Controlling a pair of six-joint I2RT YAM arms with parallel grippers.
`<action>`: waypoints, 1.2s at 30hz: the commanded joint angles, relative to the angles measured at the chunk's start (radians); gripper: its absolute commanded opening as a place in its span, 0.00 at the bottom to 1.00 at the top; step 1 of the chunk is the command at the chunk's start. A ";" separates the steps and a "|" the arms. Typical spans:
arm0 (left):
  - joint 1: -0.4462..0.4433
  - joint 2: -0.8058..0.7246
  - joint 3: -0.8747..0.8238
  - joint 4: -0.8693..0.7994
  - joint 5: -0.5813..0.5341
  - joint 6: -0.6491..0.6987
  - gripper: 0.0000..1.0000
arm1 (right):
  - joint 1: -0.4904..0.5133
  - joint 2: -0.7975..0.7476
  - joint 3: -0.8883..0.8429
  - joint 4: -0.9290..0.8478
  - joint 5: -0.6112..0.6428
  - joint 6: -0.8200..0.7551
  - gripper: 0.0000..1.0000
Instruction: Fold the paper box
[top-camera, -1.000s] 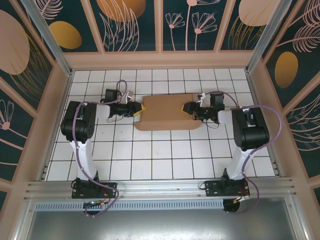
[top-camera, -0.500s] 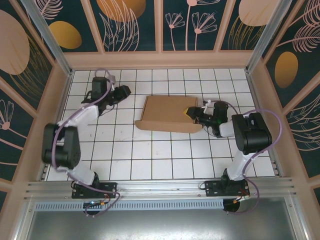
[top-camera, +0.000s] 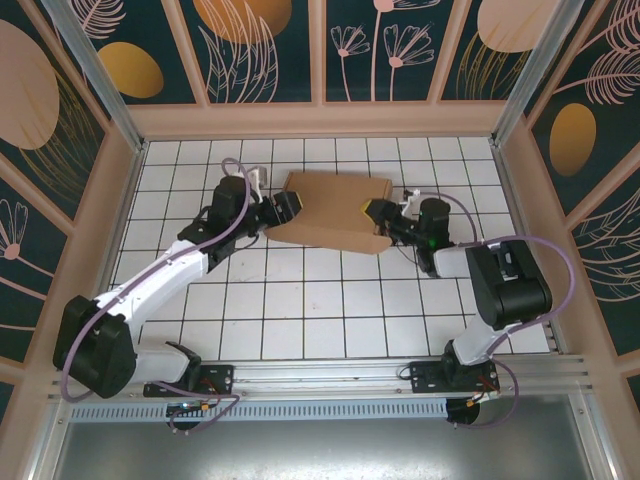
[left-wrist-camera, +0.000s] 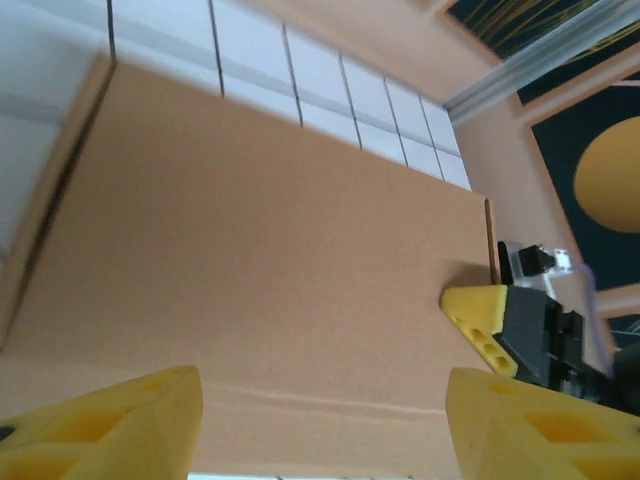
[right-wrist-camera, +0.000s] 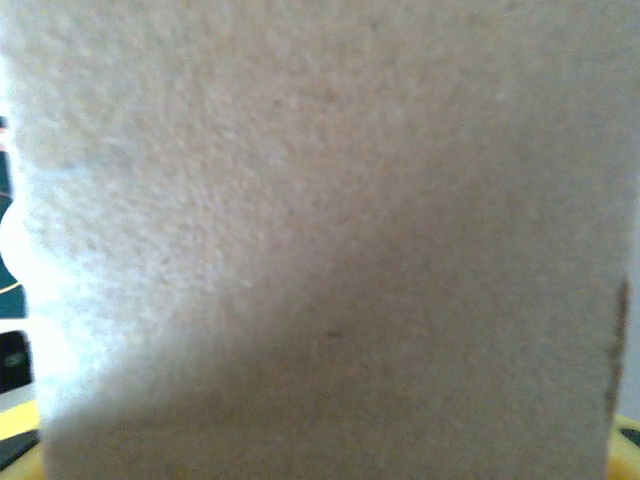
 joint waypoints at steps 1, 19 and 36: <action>-0.098 -0.005 0.060 -0.102 -0.226 0.510 0.61 | -0.004 -0.046 0.105 -0.290 -0.017 -0.129 0.57; -0.281 0.134 -0.013 -0.086 -0.310 1.222 0.56 | -0.030 -0.136 0.181 -0.452 -0.167 -0.145 0.58; -0.281 0.236 -0.067 0.116 -0.379 1.153 0.56 | 0.028 -0.182 0.162 -0.371 -0.189 -0.054 0.58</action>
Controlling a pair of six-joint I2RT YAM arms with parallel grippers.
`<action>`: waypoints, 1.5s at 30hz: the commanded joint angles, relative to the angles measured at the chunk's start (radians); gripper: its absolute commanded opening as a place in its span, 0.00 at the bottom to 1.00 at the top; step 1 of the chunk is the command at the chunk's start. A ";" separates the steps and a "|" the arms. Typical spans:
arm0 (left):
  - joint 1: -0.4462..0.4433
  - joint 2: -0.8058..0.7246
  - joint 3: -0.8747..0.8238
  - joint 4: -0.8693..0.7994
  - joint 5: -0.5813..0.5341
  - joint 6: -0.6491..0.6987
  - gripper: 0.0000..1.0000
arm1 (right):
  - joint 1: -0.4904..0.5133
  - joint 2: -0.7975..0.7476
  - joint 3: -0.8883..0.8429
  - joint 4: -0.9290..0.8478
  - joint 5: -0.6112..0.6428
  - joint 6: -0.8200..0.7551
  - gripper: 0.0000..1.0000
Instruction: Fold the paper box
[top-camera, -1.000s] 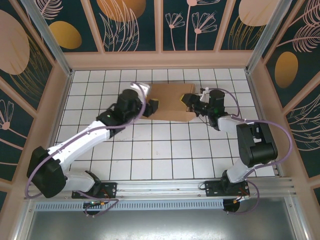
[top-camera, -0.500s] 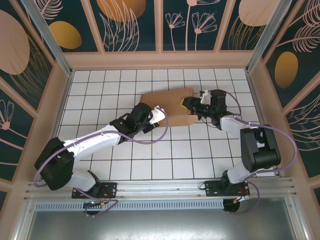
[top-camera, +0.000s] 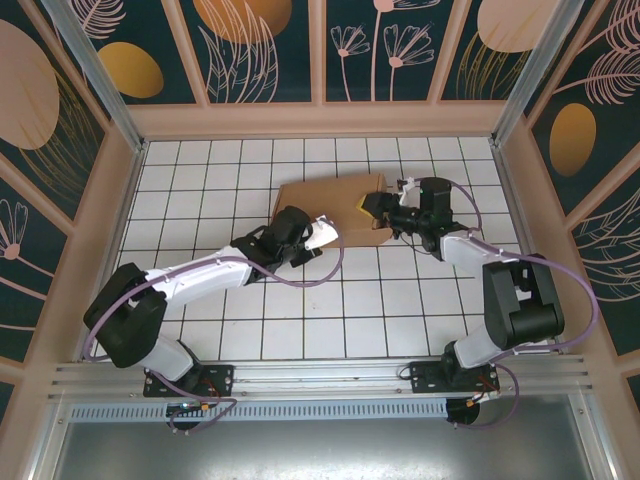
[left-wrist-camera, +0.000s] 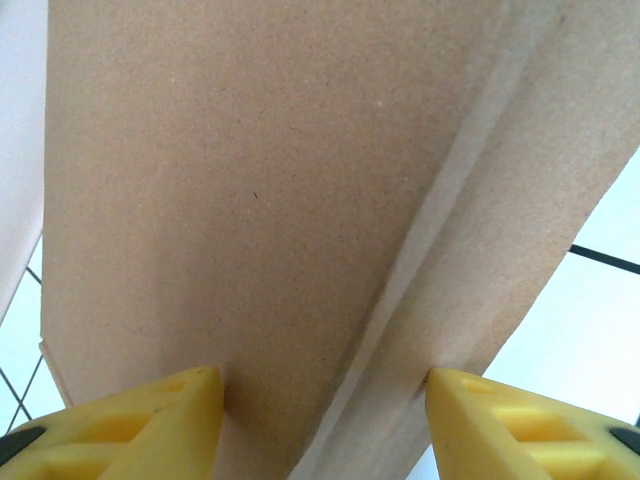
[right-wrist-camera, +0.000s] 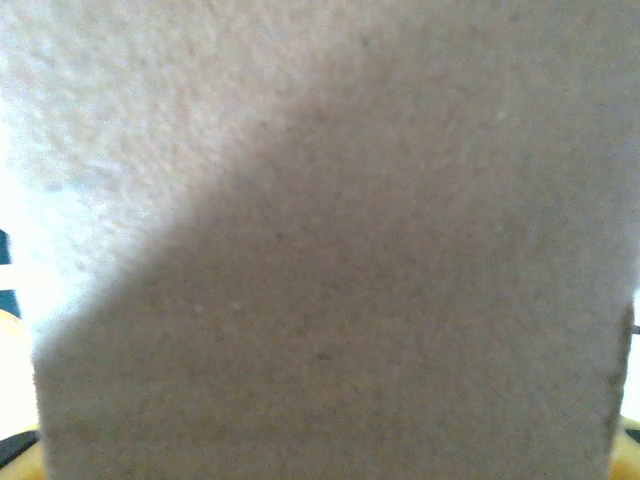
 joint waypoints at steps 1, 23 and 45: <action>-0.005 0.019 -0.041 0.125 -0.032 -0.023 0.56 | 0.028 -0.056 0.015 0.085 -0.056 0.053 0.58; -0.006 0.088 -0.079 0.187 0.073 -0.044 0.61 | 0.065 -0.085 0.024 0.190 -0.088 0.176 0.58; -0.024 0.031 -0.259 0.815 -0.412 0.246 0.71 | 0.082 -0.088 0.036 0.420 -0.075 0.412 0.59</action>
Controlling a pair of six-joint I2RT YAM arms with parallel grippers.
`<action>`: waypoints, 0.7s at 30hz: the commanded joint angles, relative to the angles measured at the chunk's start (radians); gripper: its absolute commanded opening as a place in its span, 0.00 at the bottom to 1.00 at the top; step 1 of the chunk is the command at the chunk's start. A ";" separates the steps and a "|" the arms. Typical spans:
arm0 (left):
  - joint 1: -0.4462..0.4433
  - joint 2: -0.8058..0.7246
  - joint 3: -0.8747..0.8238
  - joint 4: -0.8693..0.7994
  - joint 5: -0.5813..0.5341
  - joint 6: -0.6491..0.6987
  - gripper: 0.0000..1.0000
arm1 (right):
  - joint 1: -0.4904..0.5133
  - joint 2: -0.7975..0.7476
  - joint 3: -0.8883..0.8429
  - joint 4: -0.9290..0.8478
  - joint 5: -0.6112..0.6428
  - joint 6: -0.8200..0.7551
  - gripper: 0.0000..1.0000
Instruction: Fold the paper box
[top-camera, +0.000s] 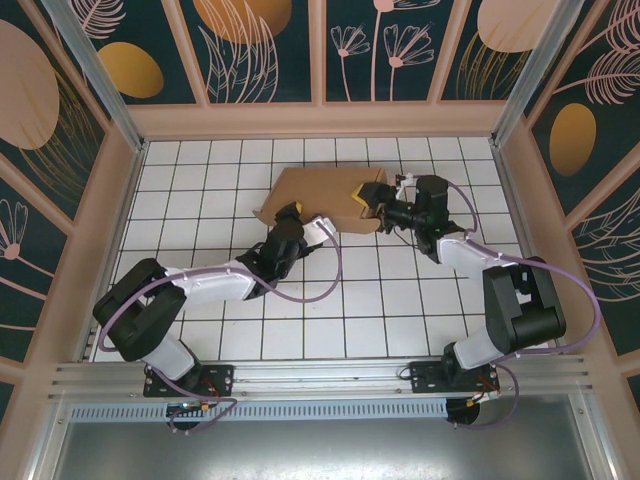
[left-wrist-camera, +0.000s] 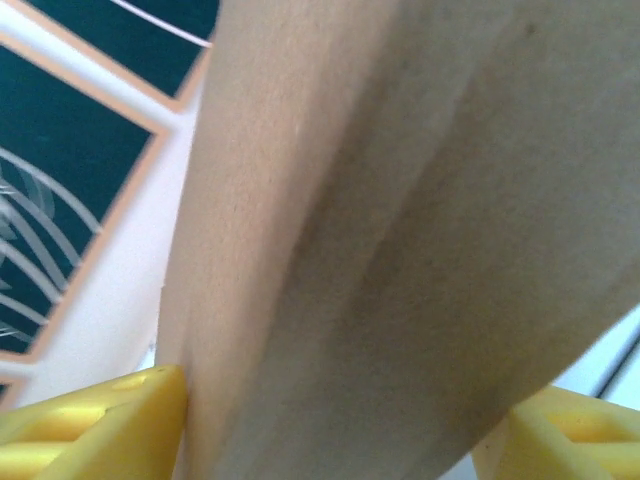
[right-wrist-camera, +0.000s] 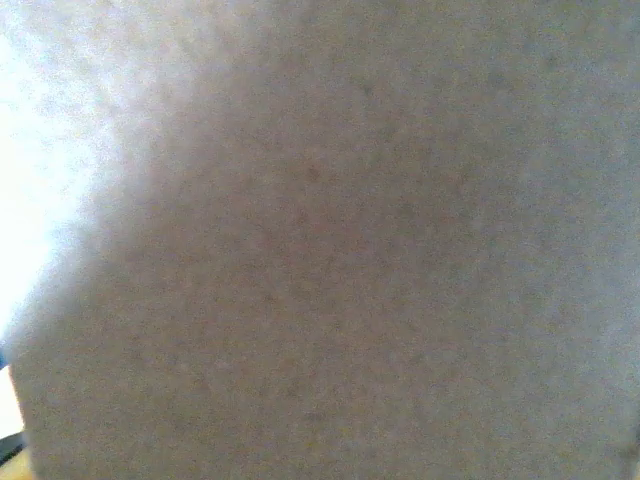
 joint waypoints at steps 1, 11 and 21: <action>-0.004 -0.027 -0.094 0.333 -0.156 0.163 0.71 | 0.028 -0.065 0.033 0.288 -0.135 0.165 0.59; -0.006 0.000 -0.178 0.748 -0.151 0.483 0.71 | 0.032 -0.047 0.040 0.366 -0.150 0.230 0.59; -0.006 0.030 -0.174 0.750 -0.153 0.583 0.74 | 0.034 -0.052 0.033 0.335 -0.171 0.198 0.59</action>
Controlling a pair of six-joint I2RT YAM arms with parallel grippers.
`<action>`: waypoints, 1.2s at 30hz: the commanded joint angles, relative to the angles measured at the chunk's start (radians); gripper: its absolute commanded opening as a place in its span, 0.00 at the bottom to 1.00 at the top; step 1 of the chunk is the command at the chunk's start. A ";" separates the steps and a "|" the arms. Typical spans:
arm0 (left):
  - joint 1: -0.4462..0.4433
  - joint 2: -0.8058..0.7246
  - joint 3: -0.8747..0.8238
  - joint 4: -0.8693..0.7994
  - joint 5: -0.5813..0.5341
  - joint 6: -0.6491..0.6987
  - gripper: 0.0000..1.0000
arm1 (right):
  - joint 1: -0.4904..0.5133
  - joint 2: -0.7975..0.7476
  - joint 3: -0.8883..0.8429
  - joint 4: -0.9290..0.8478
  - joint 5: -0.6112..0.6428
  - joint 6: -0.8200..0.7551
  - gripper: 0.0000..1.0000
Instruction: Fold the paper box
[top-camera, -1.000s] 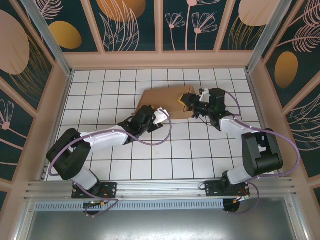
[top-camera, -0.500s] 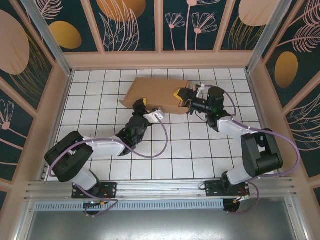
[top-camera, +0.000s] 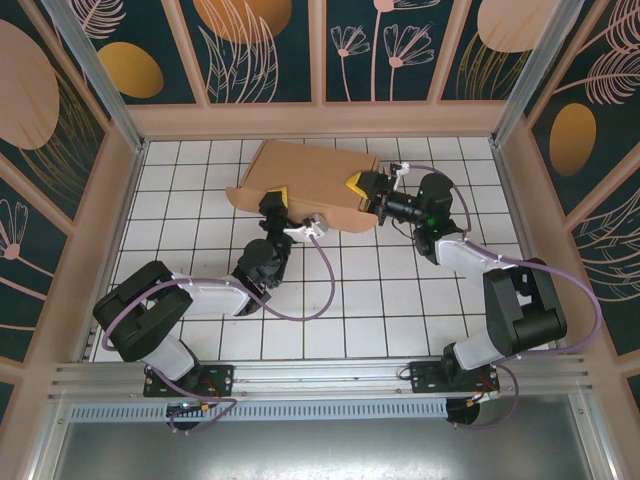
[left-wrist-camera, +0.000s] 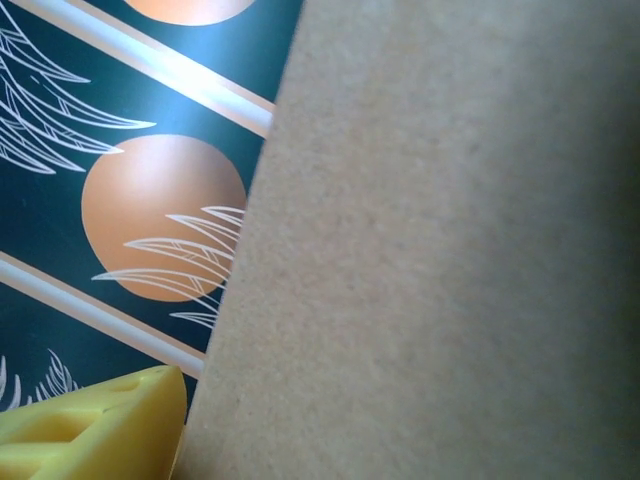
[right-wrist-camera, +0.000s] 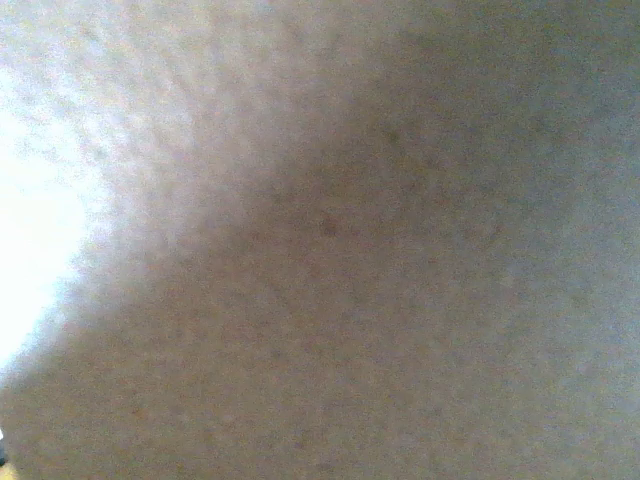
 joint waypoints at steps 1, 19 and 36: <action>0.007 0.036 -0.007 0.026 -0.024 0.063 0.74 | 0.008 -0.042 0.034 0.065 -0.075 0.000 0.59; 0.005 0.028 0.032 -0.014 -0.068 0.152 0.48 | -0.010 -0.049 -0.001 0.062 -0.096 -0.027 0.69; -0.011 -0.065 0.525 -1.472 0.084 -0.396 0.46 | -0.313 -0.344 0.059 -0.858 0.448 -0.668 0.81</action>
